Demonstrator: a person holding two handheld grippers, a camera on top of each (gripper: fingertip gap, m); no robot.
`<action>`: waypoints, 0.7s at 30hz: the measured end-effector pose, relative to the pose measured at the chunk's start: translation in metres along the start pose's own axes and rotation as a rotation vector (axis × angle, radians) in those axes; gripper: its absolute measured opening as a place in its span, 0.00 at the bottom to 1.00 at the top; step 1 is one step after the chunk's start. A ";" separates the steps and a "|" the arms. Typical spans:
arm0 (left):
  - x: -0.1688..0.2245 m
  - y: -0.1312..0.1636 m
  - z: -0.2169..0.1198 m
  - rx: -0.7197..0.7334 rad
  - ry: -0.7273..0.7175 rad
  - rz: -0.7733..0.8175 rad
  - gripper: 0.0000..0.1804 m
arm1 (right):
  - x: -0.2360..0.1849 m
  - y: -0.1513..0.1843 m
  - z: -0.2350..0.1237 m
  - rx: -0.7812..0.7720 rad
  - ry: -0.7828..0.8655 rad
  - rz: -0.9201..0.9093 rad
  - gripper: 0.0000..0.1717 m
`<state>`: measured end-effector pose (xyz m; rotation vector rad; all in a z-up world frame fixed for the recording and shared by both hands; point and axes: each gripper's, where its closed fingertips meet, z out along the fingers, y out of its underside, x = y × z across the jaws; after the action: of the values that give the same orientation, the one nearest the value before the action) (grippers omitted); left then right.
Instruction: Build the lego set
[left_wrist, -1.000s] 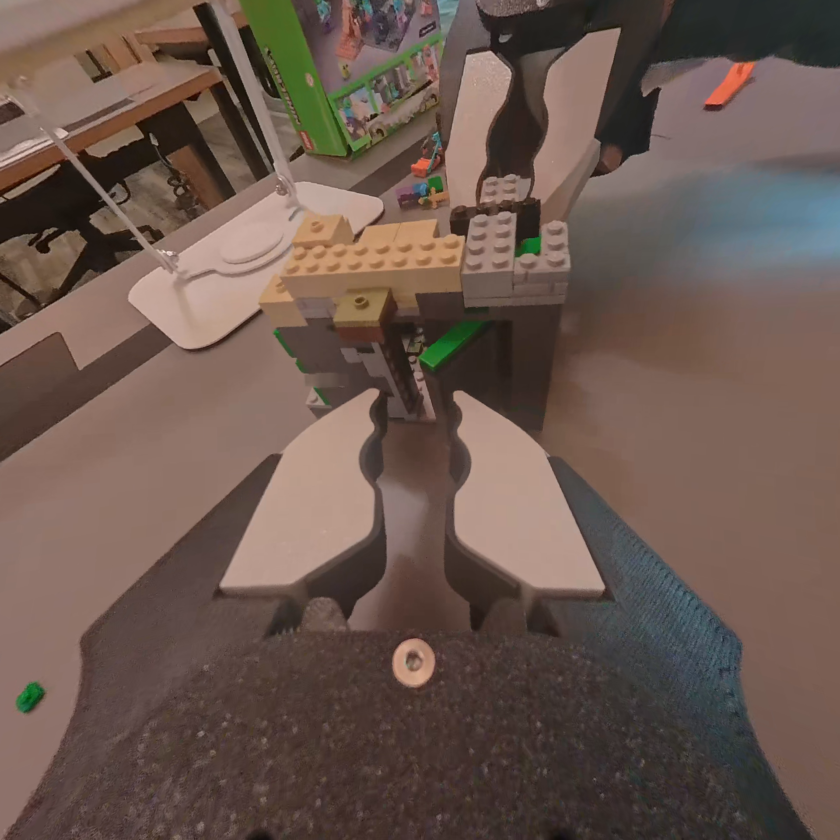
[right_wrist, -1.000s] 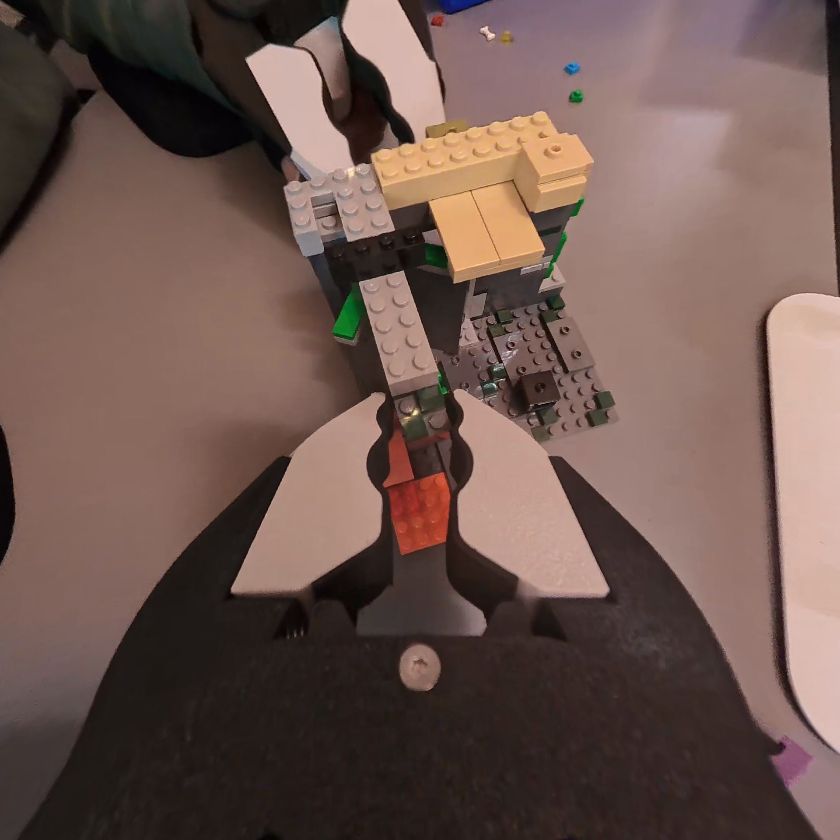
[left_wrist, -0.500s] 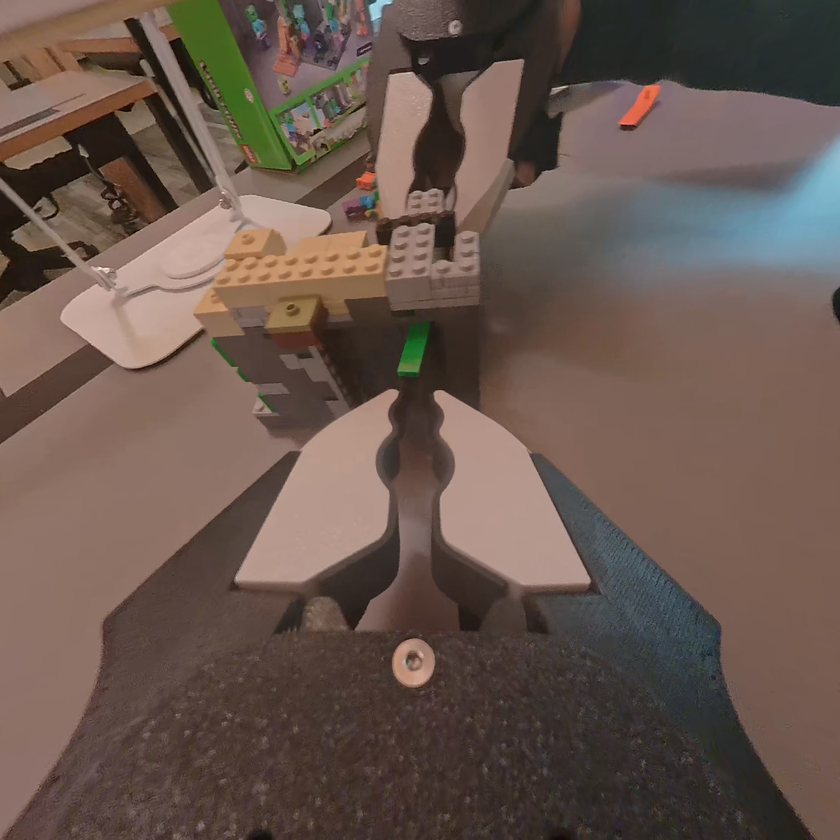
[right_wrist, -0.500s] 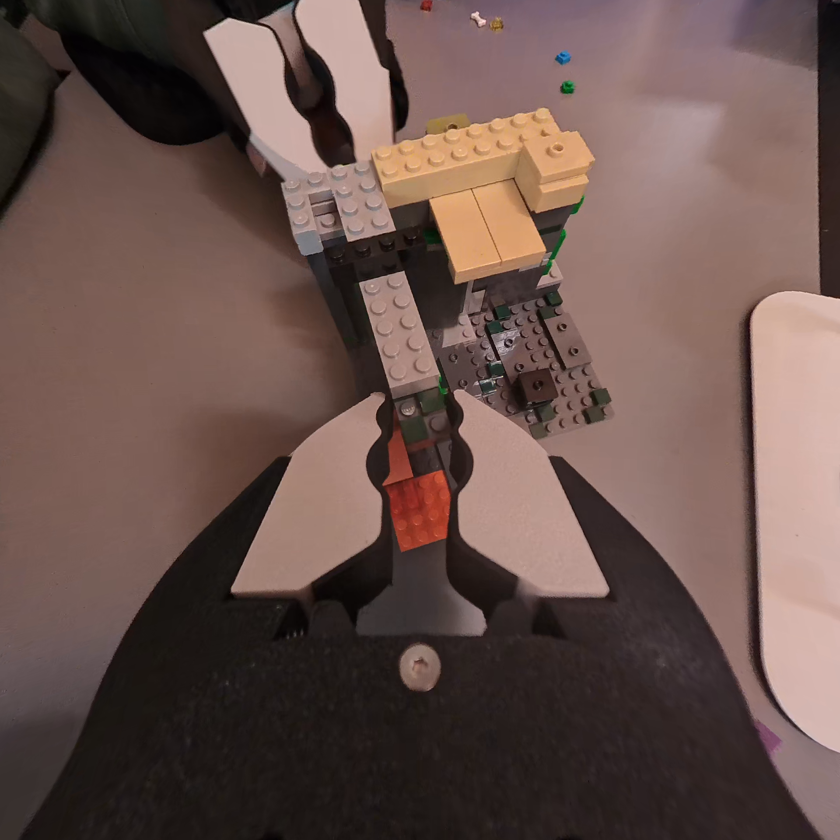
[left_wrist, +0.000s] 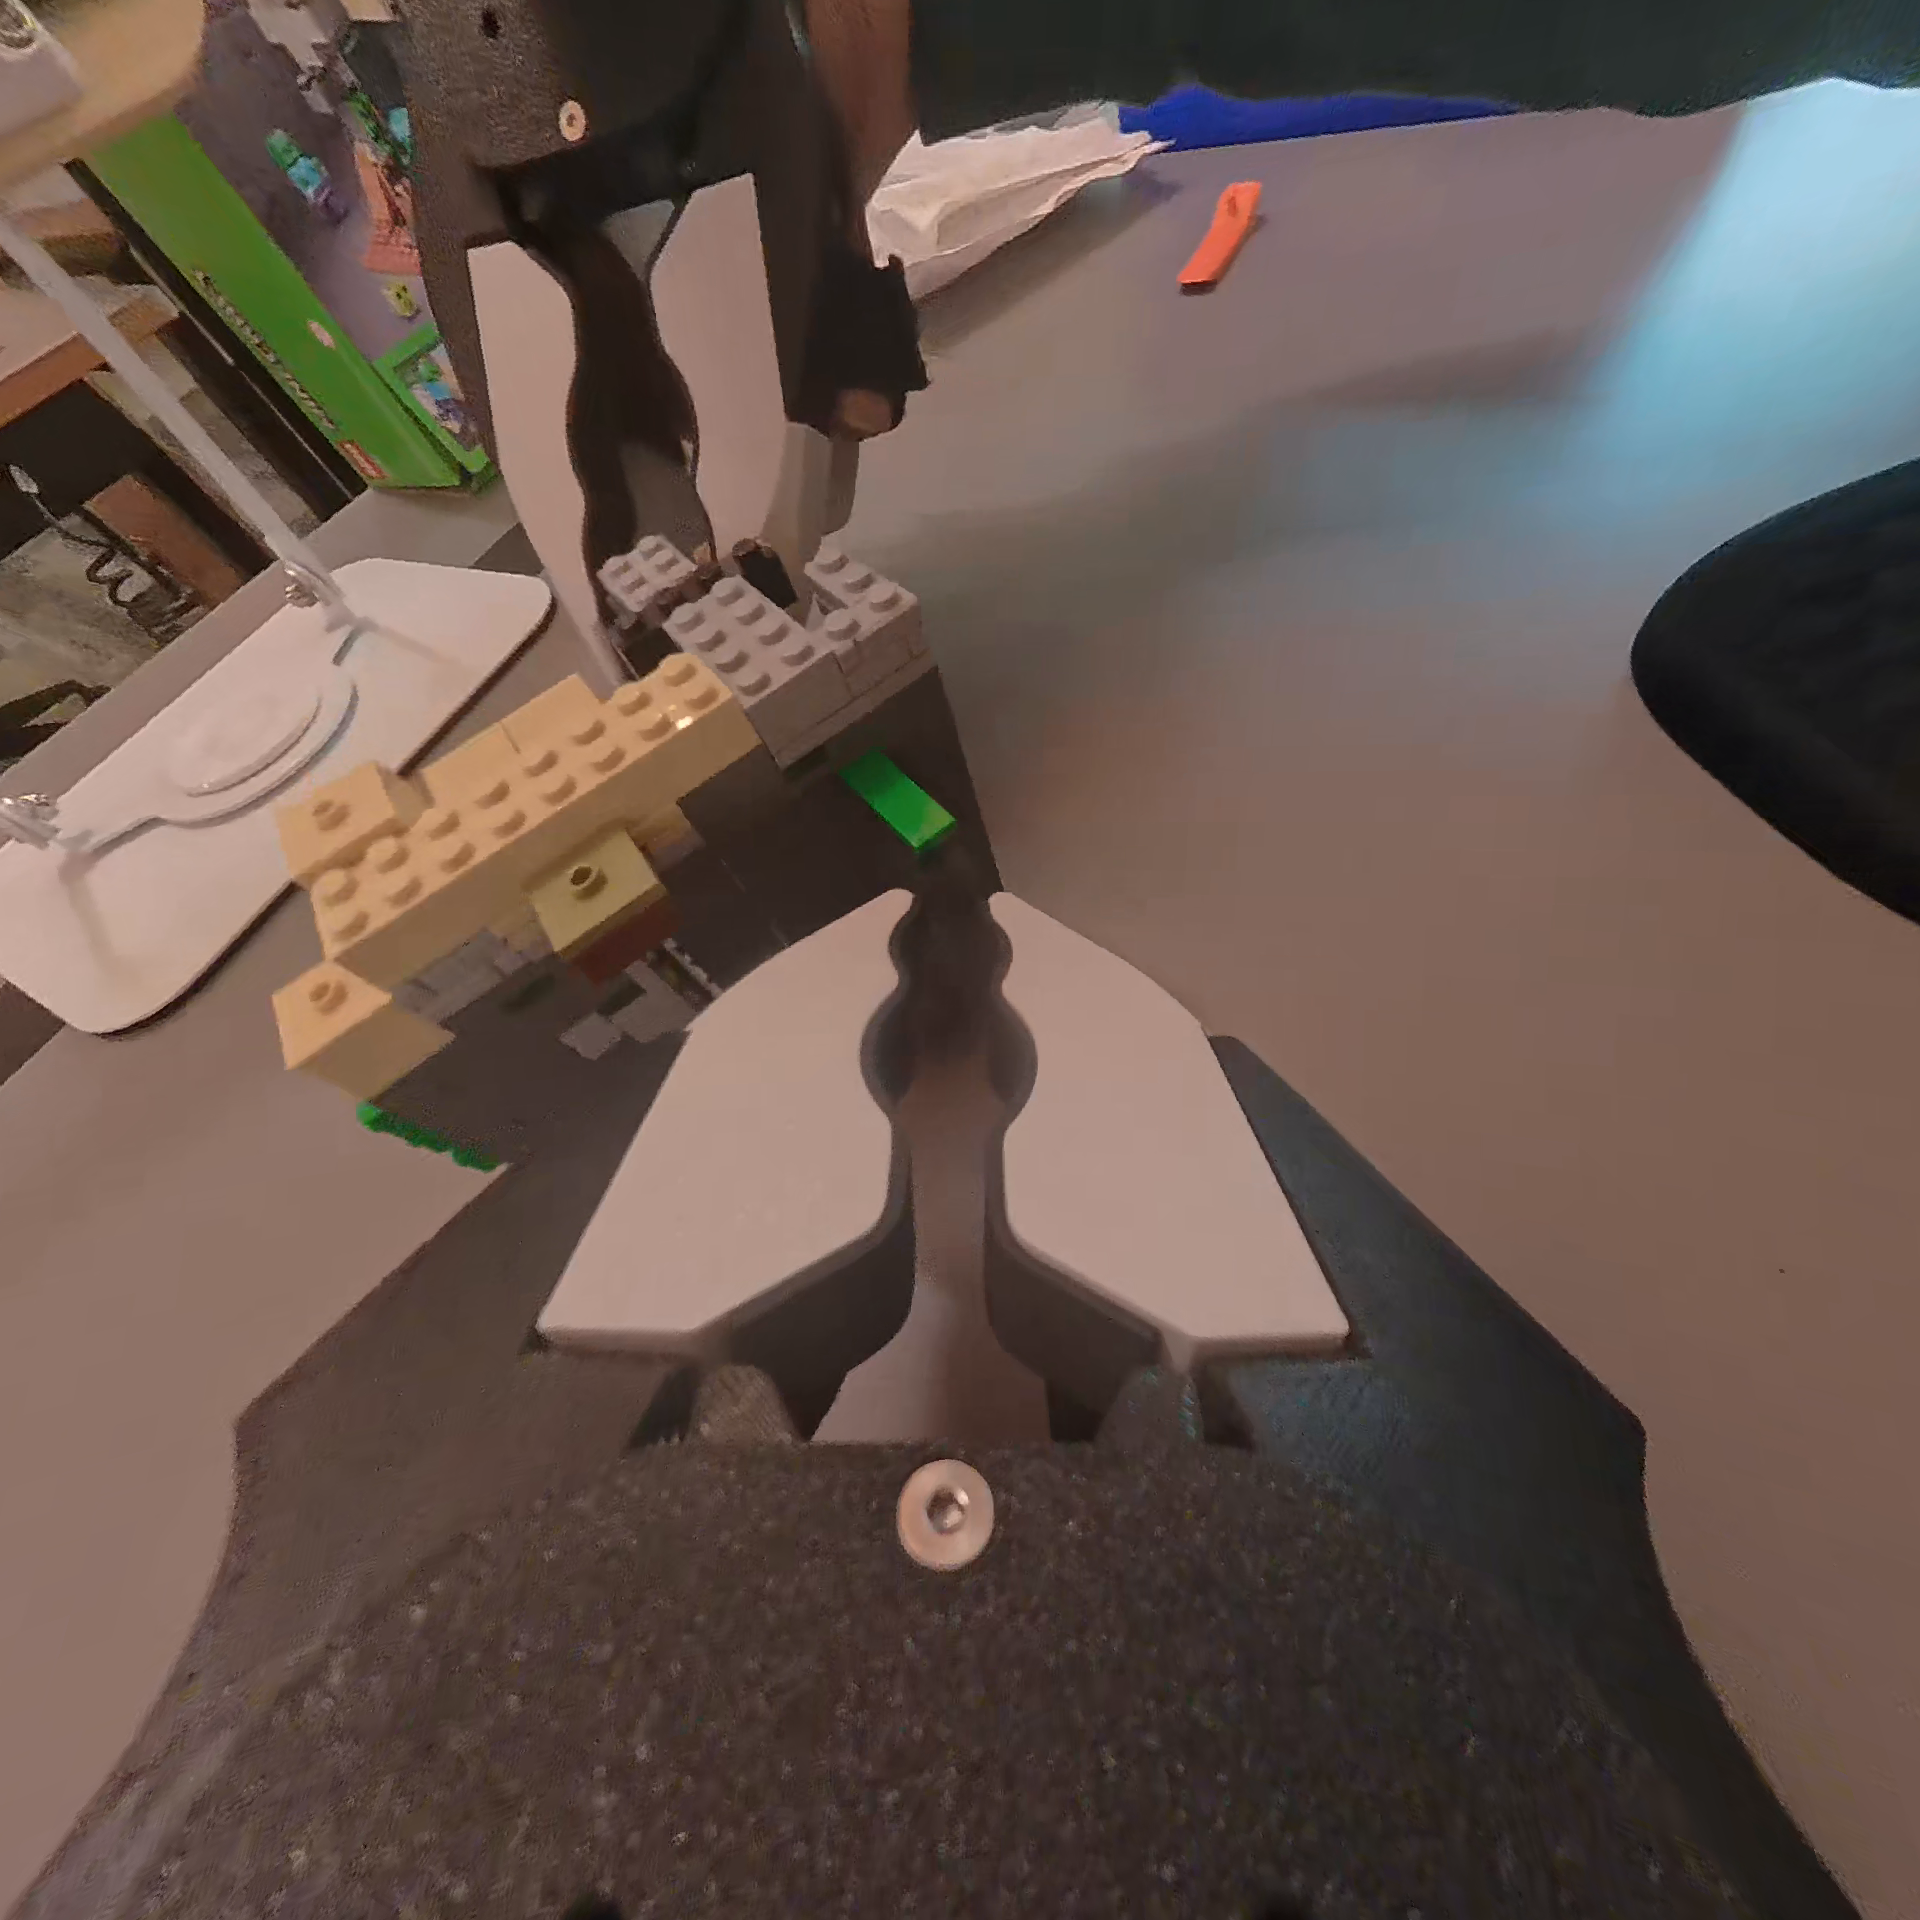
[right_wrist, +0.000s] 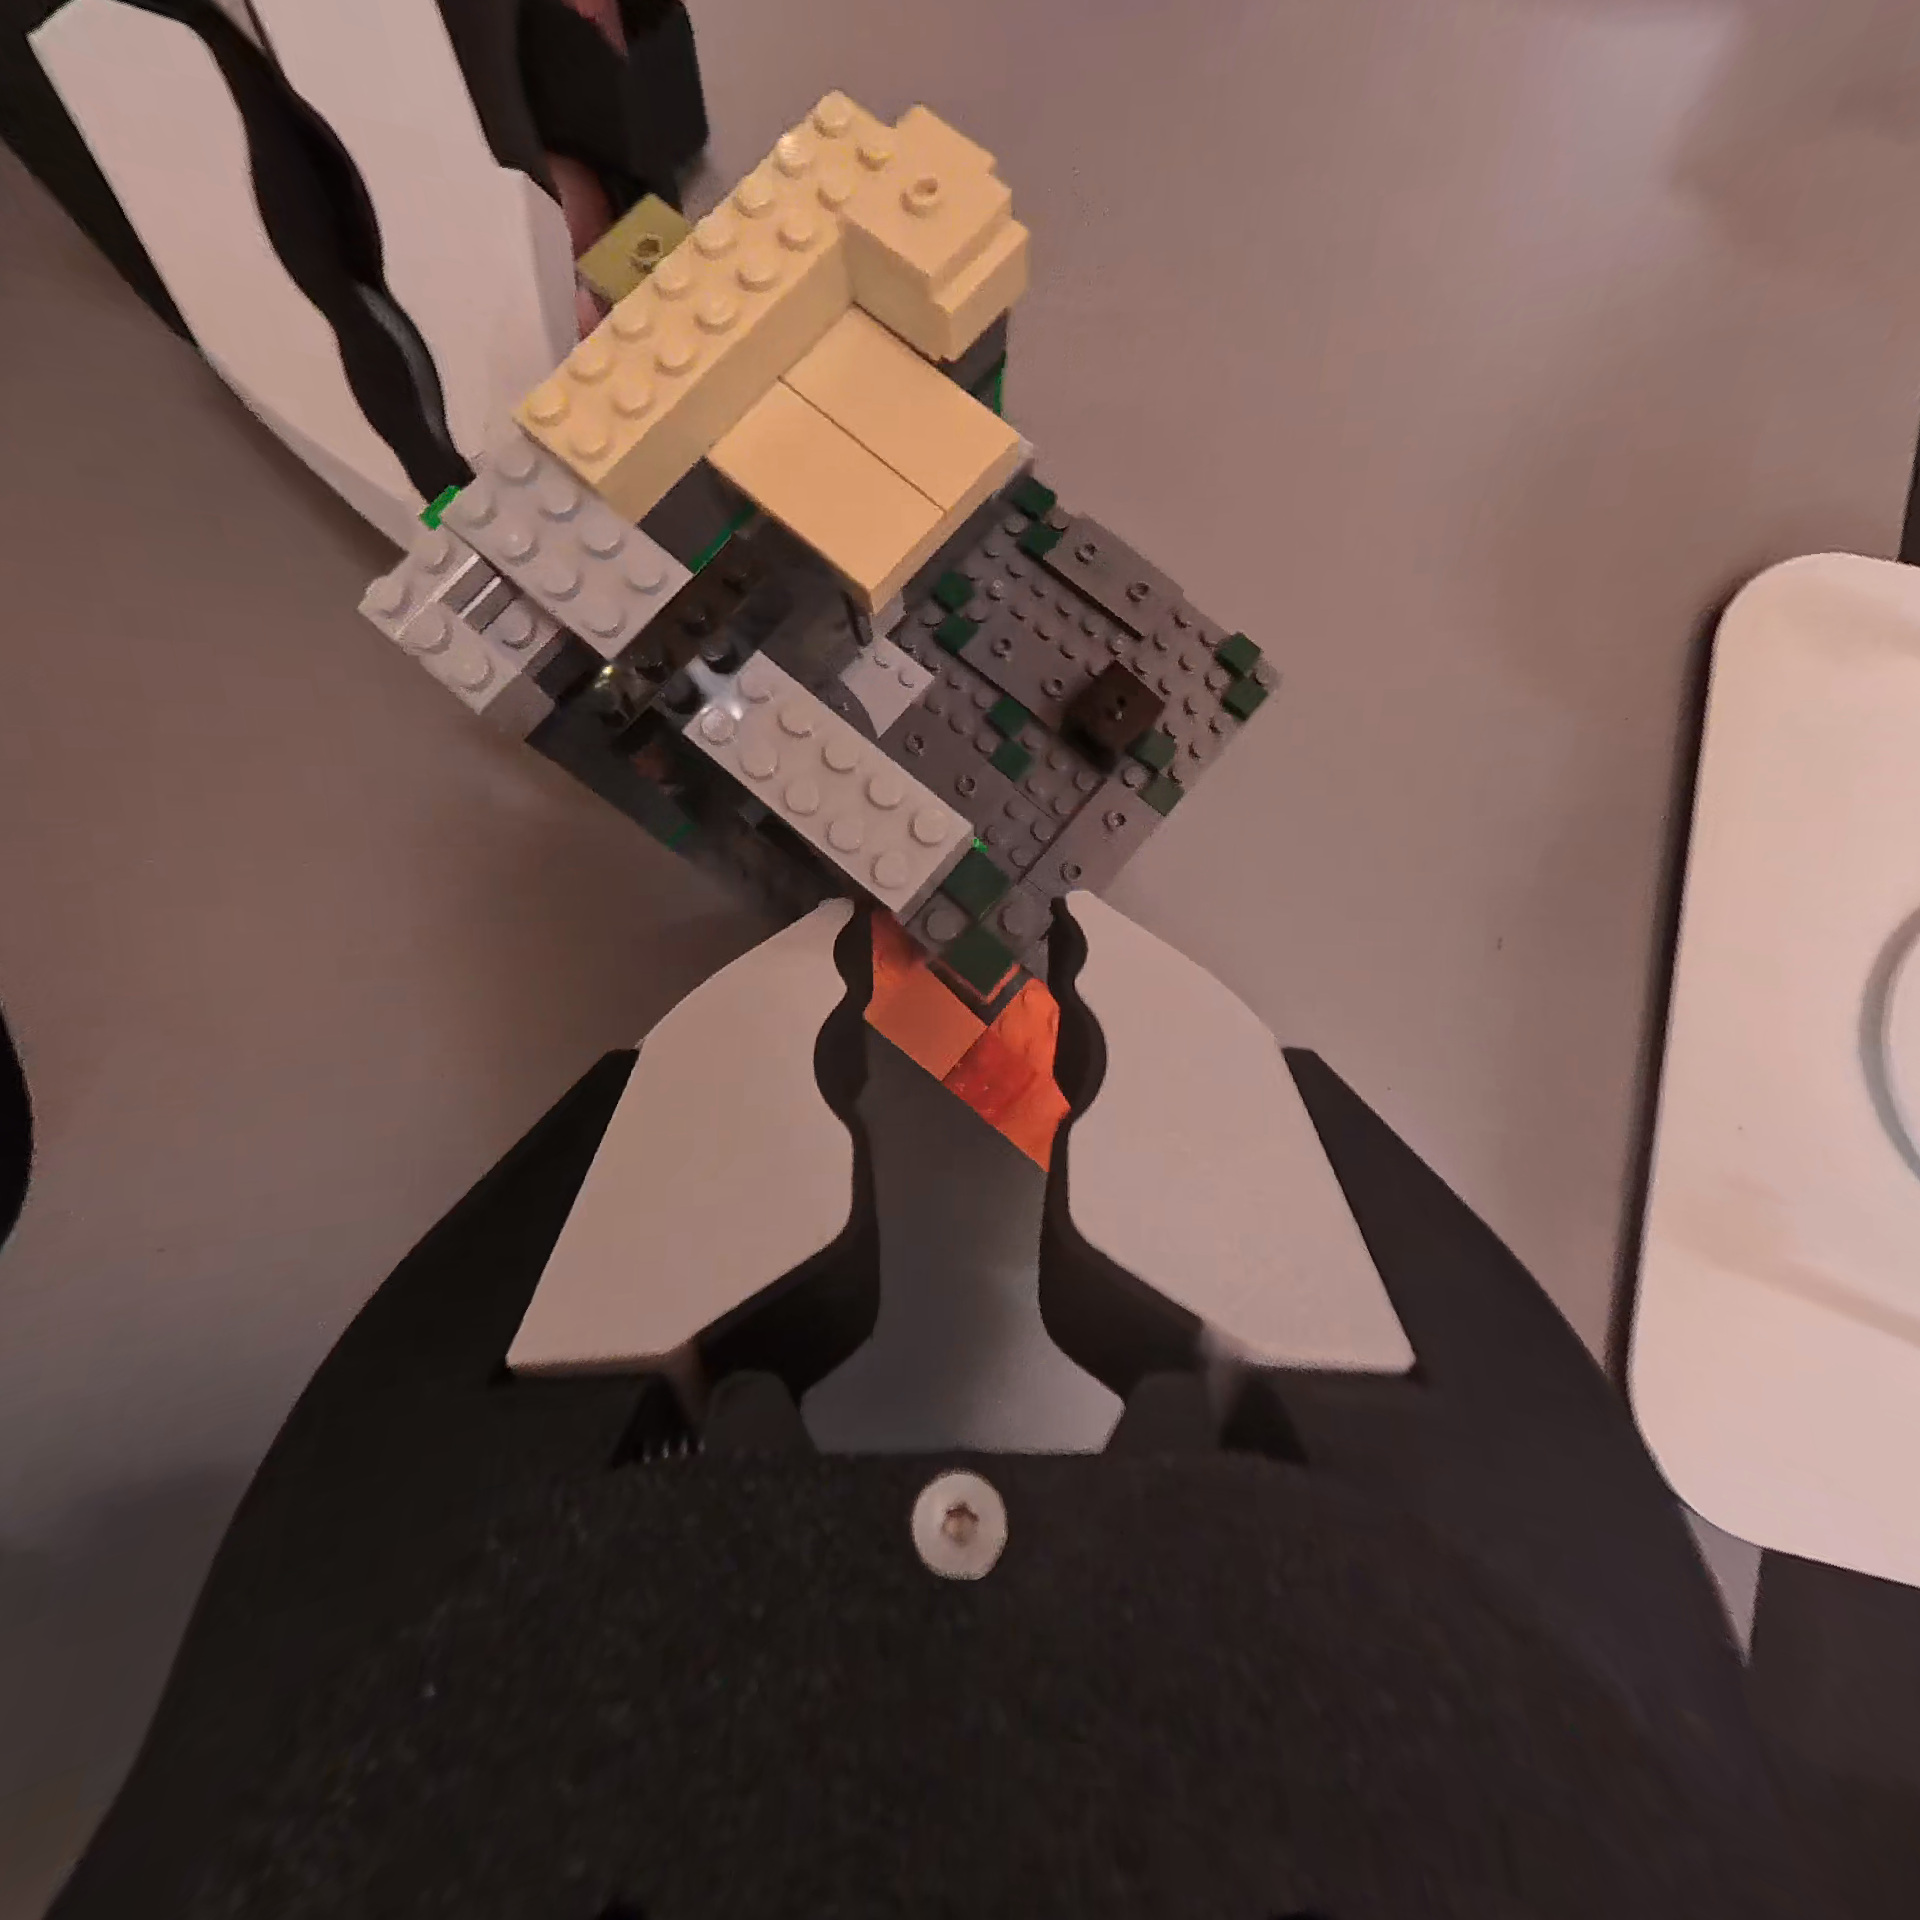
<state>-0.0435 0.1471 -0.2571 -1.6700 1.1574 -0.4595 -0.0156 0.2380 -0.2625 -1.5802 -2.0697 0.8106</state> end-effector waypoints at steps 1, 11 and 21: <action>0.000 0.000 0.000 0.002 -0.001 0.001 0.05 | 0.000 0.000 0.000 -0.004 0.013 0.001 0.19; -0.014 -0.023 -0.026 0.137 -0.076 -0.058 0.04 | -0.004 -0.028 -0.053 0.282 0.289 0.101 0.19; -0.084 -0.039 -0.074 0.307 -0.412 -0.177 0.00 | 0.021 -0.025 -0.136 0.624 0.985 0.385 0.00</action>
<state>-0.1202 0.1820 -0.1734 -1.5102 0.6082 -0.3594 0.0469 0.2809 -0.1453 -1.5417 -0.7437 0.5284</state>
